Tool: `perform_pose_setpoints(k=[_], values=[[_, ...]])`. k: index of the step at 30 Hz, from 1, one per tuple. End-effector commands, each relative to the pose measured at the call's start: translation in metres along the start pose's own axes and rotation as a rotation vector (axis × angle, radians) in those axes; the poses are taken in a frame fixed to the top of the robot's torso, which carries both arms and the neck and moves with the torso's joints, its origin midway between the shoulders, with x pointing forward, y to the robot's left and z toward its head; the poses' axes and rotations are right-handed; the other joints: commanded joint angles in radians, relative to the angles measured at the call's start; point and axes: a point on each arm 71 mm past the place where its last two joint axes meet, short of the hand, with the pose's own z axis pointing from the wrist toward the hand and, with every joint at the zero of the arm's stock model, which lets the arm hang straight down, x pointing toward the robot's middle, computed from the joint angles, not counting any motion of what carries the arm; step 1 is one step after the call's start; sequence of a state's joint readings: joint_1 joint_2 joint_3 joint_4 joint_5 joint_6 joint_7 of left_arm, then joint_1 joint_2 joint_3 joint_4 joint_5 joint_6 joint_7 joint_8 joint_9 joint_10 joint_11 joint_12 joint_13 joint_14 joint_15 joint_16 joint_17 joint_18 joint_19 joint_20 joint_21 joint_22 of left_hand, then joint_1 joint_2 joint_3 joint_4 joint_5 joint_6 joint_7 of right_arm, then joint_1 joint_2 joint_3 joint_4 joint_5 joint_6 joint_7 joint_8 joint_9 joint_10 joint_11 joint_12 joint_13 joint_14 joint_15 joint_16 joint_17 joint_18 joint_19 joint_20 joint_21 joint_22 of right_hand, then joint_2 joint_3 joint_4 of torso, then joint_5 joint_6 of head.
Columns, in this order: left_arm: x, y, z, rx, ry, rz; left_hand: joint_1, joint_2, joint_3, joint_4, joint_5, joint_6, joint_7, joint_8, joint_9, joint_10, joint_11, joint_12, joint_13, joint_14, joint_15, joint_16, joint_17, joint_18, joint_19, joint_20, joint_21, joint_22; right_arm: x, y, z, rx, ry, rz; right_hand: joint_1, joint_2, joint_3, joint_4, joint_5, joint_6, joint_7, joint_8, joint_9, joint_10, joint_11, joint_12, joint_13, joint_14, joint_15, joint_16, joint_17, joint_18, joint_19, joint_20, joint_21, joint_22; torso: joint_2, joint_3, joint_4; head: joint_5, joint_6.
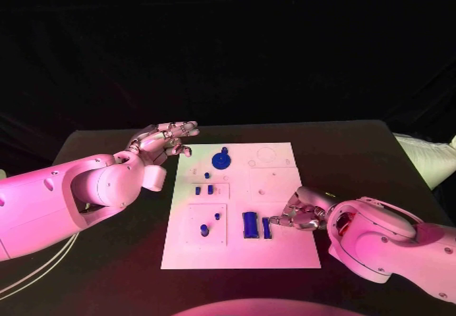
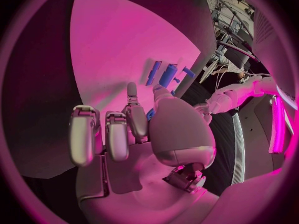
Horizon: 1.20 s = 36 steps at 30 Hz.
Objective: Assemble the parts on the task board
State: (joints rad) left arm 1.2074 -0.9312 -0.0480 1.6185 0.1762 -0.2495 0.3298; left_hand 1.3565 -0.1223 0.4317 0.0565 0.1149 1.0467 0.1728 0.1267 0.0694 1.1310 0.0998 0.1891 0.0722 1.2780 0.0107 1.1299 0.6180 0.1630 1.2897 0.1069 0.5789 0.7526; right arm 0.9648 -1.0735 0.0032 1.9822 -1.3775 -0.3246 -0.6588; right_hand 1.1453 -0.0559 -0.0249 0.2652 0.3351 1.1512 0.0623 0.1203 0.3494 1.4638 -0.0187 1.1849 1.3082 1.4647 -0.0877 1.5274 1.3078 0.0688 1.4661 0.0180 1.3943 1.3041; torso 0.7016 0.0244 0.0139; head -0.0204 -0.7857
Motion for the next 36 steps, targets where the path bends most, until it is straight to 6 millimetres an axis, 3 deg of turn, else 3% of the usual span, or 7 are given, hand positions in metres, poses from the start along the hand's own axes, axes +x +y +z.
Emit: perform_pose_setpoints(k=[1,9,15,25,31,32,36], values=[[0.001,-0.001,0.001,0.012,0.019,-0.004,0.005,0.003,-0.002,-0.003,0.005,-0.005,-0.001,0.004,-0.001,-0.005,-0.001,0.007,-0.001,-0.005,0.001,-0.001,-0.002,0.019,0.001,0.002,-0.006,-0.001,-0.013,-0.001,0.007,-0.103,-0.053,0.23,0.045,0.0,0.0,-0.014,0.005,-0.03,0.012,-0.017,-0.007,-0.021,0.012,-0.071,0.034,0.087,0.011,-0.016,0.182,-0.005,-0.002,0.006,-0.021,-0.022,-0.004,-0.0025,0.0009,-0.003,0.006],[-0.011,-0.002,0.007,0.036,-0.018,0.008,-0.002,-0.002,-0.01,-0.001,0.005,-0.005,-0.004,0.006,-0.001,-0.005,-0.002,0.012,-0.001,-0.053,0.003,-0.046,-0.083,0.018,-0.018,0.004,-0.019,-0.007,-0.059,-0.028,0.045,-0.195,-0.154,0.765,0.243,0.029,0.012,-0.104,-0.11,-0.097,0.05,-0.052,-0.041,-0.191,0.041,-0.515,-0.22,0.015,0.036,-0.24,-0.069,0.056,-0.128,0.031,-0.272,-0.327,-0.029,-0.0193,0.0039,-0.013,0.021],[-0.027,-0.002,0.016,0.059,-0.075,0.025,-0.003,-0.002,-0.021,-0.003,0.004,-0.008,-0.002,0.004,-0.003,-0.001,0.005,0.021,-0.003,-0.213,0.016,-0.216,-0.209,0.015,-0.168,0.019,-0.121,-0.055,-0.088,-0.038,0.077,-0.249,-0.247,0.953,0.335,0.041,0.047,-0.135,-0.153,-0.126,0.088,-0.056,-0.075,-0.338,0.082,-0.917,-0.575,-0.199,0.074,-0.9,-0.616,0.114,-0.329,0.067,-0.748,-0.78,-0.056,-0.03,-0.0017,-0.019,0.043],[-0.048,0.013,0.044,0.1,-0.203,0.034,-0.008,-0.008,-0.028,0.016,0.0,-0.023,0.01,-0.039,-0.004,-0.014,0.044,-0.075,-0.009,-0.34,0.11,-0.744,-0.445,0.004,-0.483,0.115,-0.414,-0.262,-0.108,-0.037,0.125,-0.344,-0.306,1.059,0.379,0.029,0.121,-0.131,-0.173,-0.16,0.106,-0.056,-0.164,-0.357,0.144,-1.12,-1.014,-0.369,0.179,-1.365,-0.946,0.119,-0.453,0.174,-1.14,-1.055,-0.097,-0.0287,0.012,-0.032,0.105],[-0.046,0.022,0.056,0.11,-0.23,0.039,0.008,0.005,-0.051,0.01,0.003,-0.029,0.012,-0.061,-0.004,-0.036,0.055,-0.123,-0.01,-0.326,0.13,-0.874,-0.505,0.022,-0.497,0.153,-0.471,-0.345,-0.11,-0.034,0.141,-0.369,-0.316,1.073,0.358,0.022,0.136,-0.151,-0.181,-0.154,0.113,-0.057,-0.209,-0.338,0.146,-1.118,-1.164,-0.263,0.166,-1.429,-1.053,0.115,-0.357,0.162,-1.198,-1.12,-0.104,-0.0237,0.0243,-0.026,0.122],[-0.047,0.023,0.054,0.069,-0.207,0.043,-0.406,0.038,-0.161,-0.057,-0.034,-0.333,-0.045,-0.127,-0.069,-0.362,0.008,-0.189,-0.072,-0.617,0.089,-0.944,-0.536,-0.037,-0.737,0.073,-0.501,-0.463,-0.108,-0.037,0.14,-0.29,-0.335,1.025,-0.083,0.056,0.101,-0.184,-0.224,-0.454,0.056,-0.12,-0.249,-0.679,0.106,-1.185,-1.199,-0.632,0.088,-1.456,-1.124,0.05,-0.696,0.11,-1.254,-1.172,-0.096,-0.0271,0.0128,-0.028,0.114],[-0.045,0.025,0.053,0.069,-0.212,0.05,-0.498,0.049,-0.193,-0.057,-0.04,-0.407,-0.056,-0.127,-0.069,-0.443,-0.002,-0.189,-0.072,-0.678,0.078,-0.971,-0.618,-0.037,-0.79,0.056,-0.579,-0.498,-0.106,-0.035,0.138,-0.292,-0.34,1.03,-0.199,0.056,0.095,-0.192,-0.237,-0.523,0.048,-0.12,-0.262,-0.755,0.099,-1.185,-1.219,-0.706,0.088,-1.527,-1.149,0.05,-0.765,0.096,-1.271,-1.189,-0.103,-0.0268,0.0099,-0.022,0.122]])
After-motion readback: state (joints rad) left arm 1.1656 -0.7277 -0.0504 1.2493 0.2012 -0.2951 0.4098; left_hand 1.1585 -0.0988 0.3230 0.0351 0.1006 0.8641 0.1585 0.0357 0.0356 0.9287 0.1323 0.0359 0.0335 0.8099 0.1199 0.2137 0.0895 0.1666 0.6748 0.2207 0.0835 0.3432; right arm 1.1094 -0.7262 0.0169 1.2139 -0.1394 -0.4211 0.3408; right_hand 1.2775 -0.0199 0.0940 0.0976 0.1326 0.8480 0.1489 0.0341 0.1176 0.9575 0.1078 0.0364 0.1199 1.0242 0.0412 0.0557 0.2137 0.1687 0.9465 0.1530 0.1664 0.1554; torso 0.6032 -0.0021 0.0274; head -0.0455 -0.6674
